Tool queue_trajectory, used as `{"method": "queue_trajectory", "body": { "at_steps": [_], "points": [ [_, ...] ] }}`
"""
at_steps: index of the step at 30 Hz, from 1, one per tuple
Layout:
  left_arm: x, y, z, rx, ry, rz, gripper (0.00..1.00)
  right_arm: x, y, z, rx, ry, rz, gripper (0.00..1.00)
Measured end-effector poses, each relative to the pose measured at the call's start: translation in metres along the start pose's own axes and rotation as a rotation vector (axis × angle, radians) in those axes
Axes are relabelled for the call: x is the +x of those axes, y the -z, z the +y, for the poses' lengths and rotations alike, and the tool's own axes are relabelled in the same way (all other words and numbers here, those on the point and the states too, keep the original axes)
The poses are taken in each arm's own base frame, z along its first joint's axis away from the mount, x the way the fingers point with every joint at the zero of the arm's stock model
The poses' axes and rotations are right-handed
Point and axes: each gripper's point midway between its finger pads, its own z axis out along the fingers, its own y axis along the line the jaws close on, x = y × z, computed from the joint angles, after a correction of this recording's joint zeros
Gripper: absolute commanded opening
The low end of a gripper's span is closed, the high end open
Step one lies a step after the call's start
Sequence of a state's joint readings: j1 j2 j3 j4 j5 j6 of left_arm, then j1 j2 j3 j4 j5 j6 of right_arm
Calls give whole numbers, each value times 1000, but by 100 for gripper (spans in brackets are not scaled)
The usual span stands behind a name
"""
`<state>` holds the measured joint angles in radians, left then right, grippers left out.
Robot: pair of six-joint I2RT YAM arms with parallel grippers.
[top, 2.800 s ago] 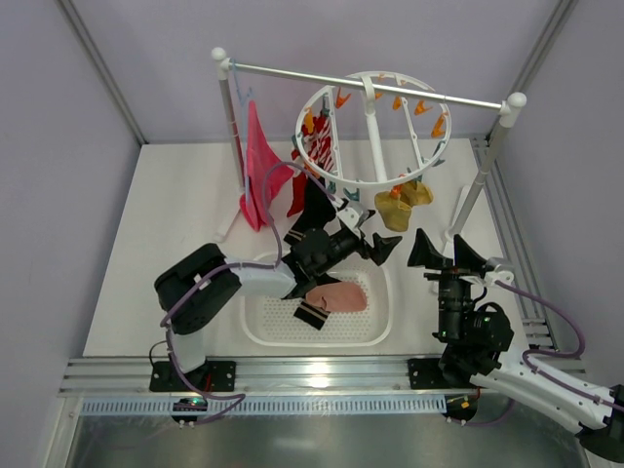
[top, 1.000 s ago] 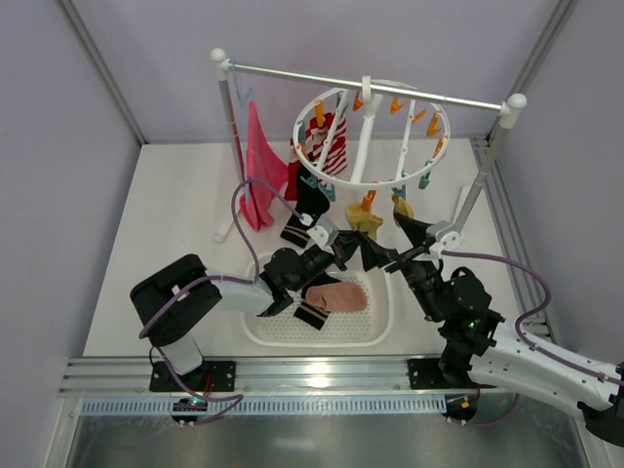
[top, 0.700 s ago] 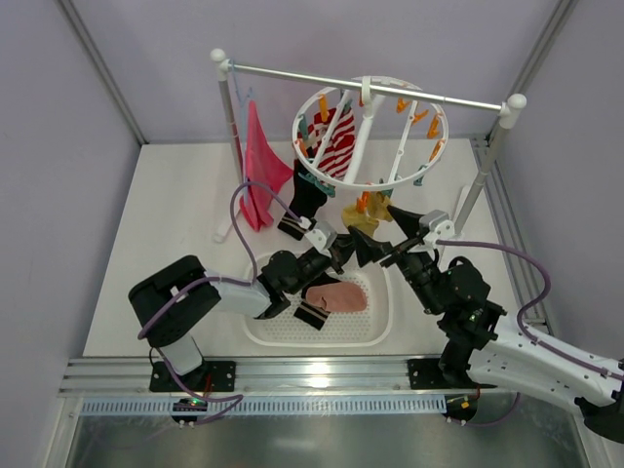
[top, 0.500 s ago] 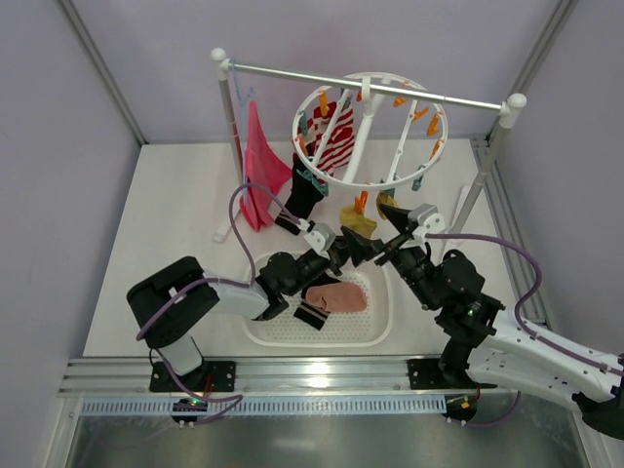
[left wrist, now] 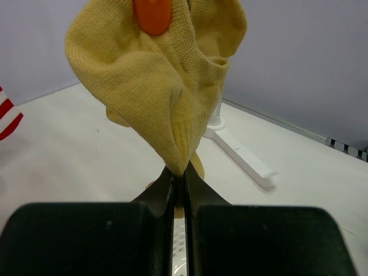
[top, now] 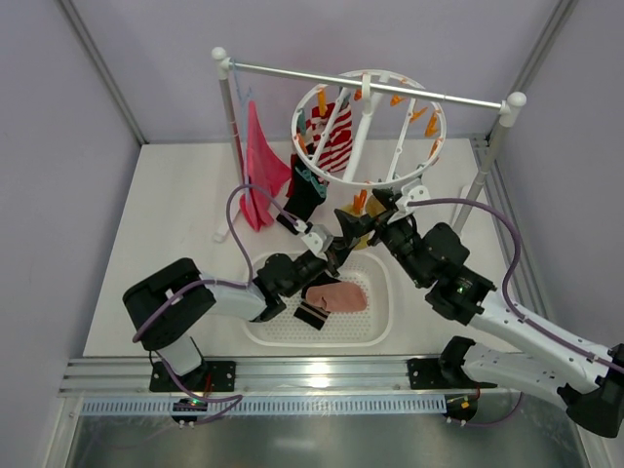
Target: Remove the socks clipped to the hanger
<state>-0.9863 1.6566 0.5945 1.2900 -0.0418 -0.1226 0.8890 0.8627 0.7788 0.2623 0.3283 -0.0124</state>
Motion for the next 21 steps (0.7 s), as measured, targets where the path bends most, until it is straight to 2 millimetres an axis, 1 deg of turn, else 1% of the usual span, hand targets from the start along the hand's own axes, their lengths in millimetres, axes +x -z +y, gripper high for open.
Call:
{"method": "queue_trajectory", "body": {
  "at_steps": [3, 7, 13, 14, 16, 18, 20, 21],
  "points": [
    [0, 2, 0, 0, 0, 1, 0, 14, -6, -7, 9, -7, 44, 96],
    [-3, 3, 0, 0, 0, -5, 0, 26, -11, -15, 19, -14, 79, 97],
    [-4, 3, 0, 0, 0, -6, 0, 37, -21, -13, 6, -23, 116, 94],
    [-4, 3, 0, 0, 0, -7, 0, 39, -21, -14, 6, -23, 122, 93],
    [-4, 3, 0, 0, -1, -6, 0, 40, -22, -14, 7, -22, 126, 86],
    [-4, 3, 0, 0, 0, -6, 0, 39, -22, -15, 11, -24, 122, 79],
    [-4, 3, 0, 0, 0, -6, 0, 38, -22, -15, 16, -24, 115, 75],
    [-4, 3, 0, 0, 0, -6, 0, 36, -22, -16, 20, -24, 110, 70]
  ]
}}
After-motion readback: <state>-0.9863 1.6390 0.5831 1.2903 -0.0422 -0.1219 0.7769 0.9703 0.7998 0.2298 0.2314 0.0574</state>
